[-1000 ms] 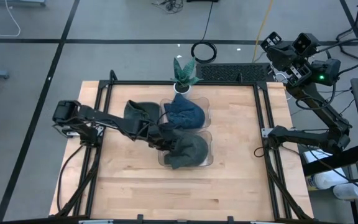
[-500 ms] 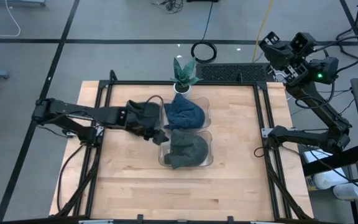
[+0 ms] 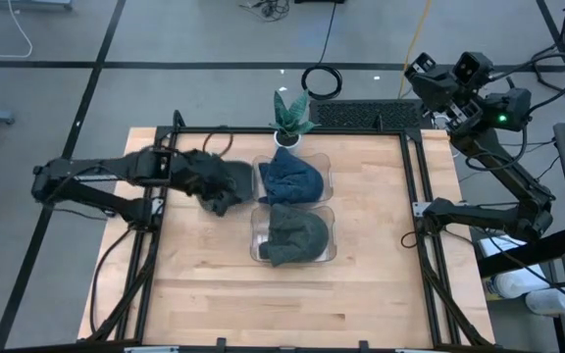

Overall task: Pick & Place hat
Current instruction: Put the black cap into the bottom transparent bin

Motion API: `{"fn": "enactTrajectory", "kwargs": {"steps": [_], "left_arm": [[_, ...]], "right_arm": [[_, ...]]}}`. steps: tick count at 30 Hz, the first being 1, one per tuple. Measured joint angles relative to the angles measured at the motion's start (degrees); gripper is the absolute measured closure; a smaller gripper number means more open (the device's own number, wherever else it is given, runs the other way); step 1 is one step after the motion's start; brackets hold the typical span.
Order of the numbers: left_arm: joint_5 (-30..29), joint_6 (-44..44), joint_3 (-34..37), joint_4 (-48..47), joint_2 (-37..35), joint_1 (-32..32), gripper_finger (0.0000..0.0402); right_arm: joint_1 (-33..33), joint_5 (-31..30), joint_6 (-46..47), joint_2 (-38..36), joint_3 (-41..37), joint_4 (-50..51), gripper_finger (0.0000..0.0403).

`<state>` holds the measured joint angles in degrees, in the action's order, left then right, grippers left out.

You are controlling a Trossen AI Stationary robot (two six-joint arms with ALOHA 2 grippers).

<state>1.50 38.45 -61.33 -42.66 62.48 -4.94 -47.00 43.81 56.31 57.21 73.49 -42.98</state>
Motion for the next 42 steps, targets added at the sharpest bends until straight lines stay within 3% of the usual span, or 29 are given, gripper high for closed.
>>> {"fn": "enactTrajectory", "kwargs": {"steps": [9, 19, 25, 34, 42], "left_arm": [[6.5, -20.1, 0.0, -1.1, 0.8, -16.4, 0.0147], [10.4, -30.9, 0.0, -1.2, 5.9, -31.6, 0.0147], [8.9, -39.8, 0.0, -0.5, 11.1, -35.6, 0.0147], [6.0, -49.3, 0.0, -0.4, 17.8, -38.3, 0.0145], [4.5, -54.6, 0.0, -0.4, 23.0, -38.3, 0.01]], "right_arm": [[1.7, 0.0, 0.0, 0.0, 0.0, 1.7, 0.0388], [2.4, 0.0, -0.2, 0.0, 0.0, 3.7, 0.0385], [2.4, 0.3, -0.1, 0.0, 0.0, 4.0, 0.0384], [2.4, 7.1, 0.1, 0.0, 0.0, 5.6, 0.0384], [2.4, 7.5, 0.0, 0.1, 0.0, 6.9, 0.0384]]}}
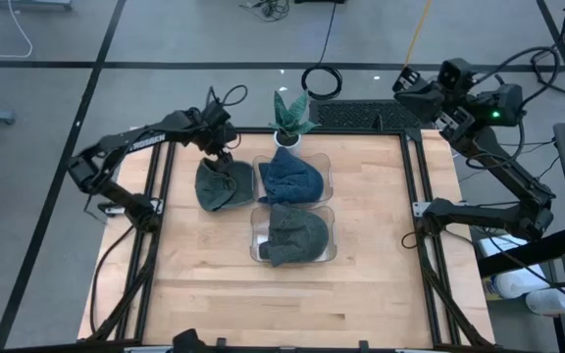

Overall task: Pick & Place hat
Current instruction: Put the black cap into the bottom transparent bin

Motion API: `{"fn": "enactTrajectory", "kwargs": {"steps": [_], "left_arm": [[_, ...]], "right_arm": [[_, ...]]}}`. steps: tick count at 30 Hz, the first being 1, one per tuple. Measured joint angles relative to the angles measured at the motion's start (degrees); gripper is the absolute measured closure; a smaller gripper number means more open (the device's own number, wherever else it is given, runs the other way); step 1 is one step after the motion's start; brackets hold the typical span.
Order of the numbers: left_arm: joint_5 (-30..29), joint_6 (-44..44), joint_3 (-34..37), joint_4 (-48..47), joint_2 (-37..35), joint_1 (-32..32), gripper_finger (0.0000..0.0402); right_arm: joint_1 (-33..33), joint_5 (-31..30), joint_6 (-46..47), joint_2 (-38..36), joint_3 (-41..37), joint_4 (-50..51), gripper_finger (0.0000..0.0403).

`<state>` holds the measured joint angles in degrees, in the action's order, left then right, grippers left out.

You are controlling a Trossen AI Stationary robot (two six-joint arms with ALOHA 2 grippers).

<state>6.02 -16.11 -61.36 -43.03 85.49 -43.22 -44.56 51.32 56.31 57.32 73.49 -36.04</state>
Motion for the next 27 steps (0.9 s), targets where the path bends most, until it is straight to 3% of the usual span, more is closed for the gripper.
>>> {"fn": "enactTrajectory", "kwargs": {"steps": [9, 18, 22, 27], "left_arm": [[-3.6, -3.4, 0.0, -0.2, 6.8, -0.1, 0.0102], [-1.1, -3.3, 0.0, -1.7, 11.0, -0.5, 0.013], [-0.3, -3.2, 0.0, -2.1, 11.1, -0.5, 0.0169], [-1.0, -3.2, 0.0, -4.6, 11.1, -0.6, 0.0268]], "right_arm": [[0.0, 0.5, 0.0, 0.0, 0.0, 1.2, 0.0384], [0.0, 2.9, 0.0, 0.0, 0.0, 1.2, 0.0385], [0.0, 2.9, -0.6, 0.0, 0.0, 1.2, 0.0385], [0.0, 2.9, -0.6, 0.0, 0.0, 1.2, 0.0385]]}}
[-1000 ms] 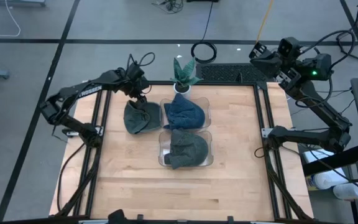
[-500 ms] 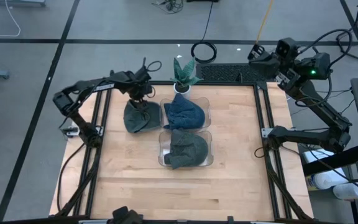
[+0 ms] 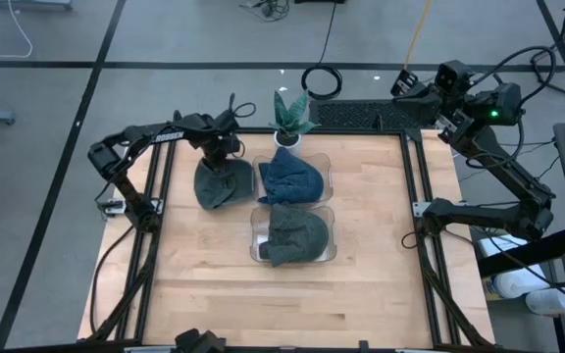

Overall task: Pick & Place hat
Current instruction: Put the black cap into the bottom transparent bin

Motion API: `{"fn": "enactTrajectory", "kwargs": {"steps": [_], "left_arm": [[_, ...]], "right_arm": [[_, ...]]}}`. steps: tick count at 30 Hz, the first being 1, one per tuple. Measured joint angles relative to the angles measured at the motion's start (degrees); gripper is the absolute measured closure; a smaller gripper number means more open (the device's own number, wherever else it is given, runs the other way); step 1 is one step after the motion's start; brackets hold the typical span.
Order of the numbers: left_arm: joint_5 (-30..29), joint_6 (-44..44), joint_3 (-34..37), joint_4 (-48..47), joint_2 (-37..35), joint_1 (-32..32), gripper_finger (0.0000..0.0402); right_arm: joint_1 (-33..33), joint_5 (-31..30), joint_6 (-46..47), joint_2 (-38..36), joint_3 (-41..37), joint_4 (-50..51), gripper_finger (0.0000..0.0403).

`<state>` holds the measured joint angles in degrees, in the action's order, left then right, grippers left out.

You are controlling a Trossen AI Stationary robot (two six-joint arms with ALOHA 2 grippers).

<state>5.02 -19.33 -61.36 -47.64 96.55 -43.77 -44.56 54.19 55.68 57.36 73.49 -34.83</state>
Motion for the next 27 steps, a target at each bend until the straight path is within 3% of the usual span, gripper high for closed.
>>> {"fn": "enactTrajectory", "kwargs": {"steps": [6, 10, 15, 20, 27], "left_arm": [[-0.5, 0.4, 0.0, -2.9, -0.2, 0.0, 0.0385], [-1.1, 2.2, -0.1, -4.0, -0.2, 0.0, 0.039], [-6.3, 9.3, 0.0, -6.1, -4.0, 0.4, 0.039], [-12.6, 16.3, 0.0, -8.7, -14.1, 2.8, 0.0391], [-16.6, 22.3, 0.0, -10.0, -29.8, 7.5, 0.0391]], "right_arm": [[0.0, 0.1, 0.2, 0.0, 0.0, 0.0, 0.0385], [0.0, 0.1, -0.3, 0.0, 0.0, 0.1, 0.0385], [0.0, 0.0, -0.8, 0.1, 0.0, 1.1, 0.0385], [0.0, 0.0, -0.9, 0.1, 0.0, 1.9, 0.0385], [0.0, -0.7, -0.5, 0.1, 0.0, 2.3, 0.0385]]}}
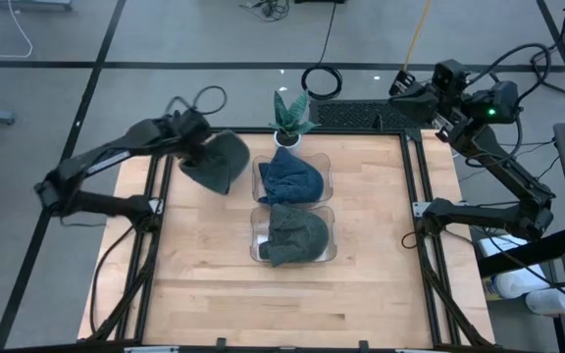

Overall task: Pick & Place hat
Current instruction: Put the black cap into the bottom transparent bin

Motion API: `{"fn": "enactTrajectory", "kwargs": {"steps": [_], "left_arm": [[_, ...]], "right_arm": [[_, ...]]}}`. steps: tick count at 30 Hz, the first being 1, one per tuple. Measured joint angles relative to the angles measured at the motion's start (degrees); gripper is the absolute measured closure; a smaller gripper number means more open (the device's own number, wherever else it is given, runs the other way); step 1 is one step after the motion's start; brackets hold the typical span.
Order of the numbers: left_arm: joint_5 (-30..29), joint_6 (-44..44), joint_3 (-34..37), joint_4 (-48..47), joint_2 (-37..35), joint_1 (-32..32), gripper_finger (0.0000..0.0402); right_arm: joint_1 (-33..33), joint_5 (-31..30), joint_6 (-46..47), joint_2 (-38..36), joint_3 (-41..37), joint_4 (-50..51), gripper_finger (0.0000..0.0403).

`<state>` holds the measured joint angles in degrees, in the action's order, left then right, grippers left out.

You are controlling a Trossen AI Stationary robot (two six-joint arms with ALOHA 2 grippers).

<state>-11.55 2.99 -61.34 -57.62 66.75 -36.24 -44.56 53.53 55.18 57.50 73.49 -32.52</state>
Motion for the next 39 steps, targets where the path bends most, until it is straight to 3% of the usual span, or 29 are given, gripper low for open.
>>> {"fn": "enactTrajectory", "kwargs": {"steps": [4, 9, 14, 18, 29, 34, 39], "left_arm": [[-4.5, 5.2, 0.0, -0.5, -7.7, 3.4, 0.0391], [-8.7, 9.9, -0.7, 1.2, -14.7, 7.6, 0.0391], [-13.7, 10.8, -6.0, 3.0, -17.0, 11.6, 0.0391], [-16.5, 8.0, -10.8, 10.8, -17.0, 15.0, 0.0391], [-32.4, -9.0, -14.4, 38.3, -14.2, 30.5, 0.0391], [-46.1, -25.9, -14.4, 50.7, -9.6, 39.0, 0.0391], [-57.1, -49.0, -14.4, 65.9, -3.1, 45.0, 0.0391]], "right_arm": [[0.0, -2.7, 1.4, 0.1, 0.0, 1.7, 0.0371], [0.0, -4.7, 5.9, 0.4, 0.0, 3.9, 0.0315], [1.3, -7.5, 14.1, 0.4, 0.0, 10.1, 0.0244], [4.1, -7.3, 17.5, 0.4, 0.0, 12.8, 0.0209], [20.1, -26.5, 14.2, 0.4, 0.0, 15.2, 0.0195], [27.7, -37.9, 14.3, 1.2, 0.0, 15.1, 0.0195], [34.0, -48.8, 17.6, 3.4, 0.0, 14.4, 0.0195]]}}
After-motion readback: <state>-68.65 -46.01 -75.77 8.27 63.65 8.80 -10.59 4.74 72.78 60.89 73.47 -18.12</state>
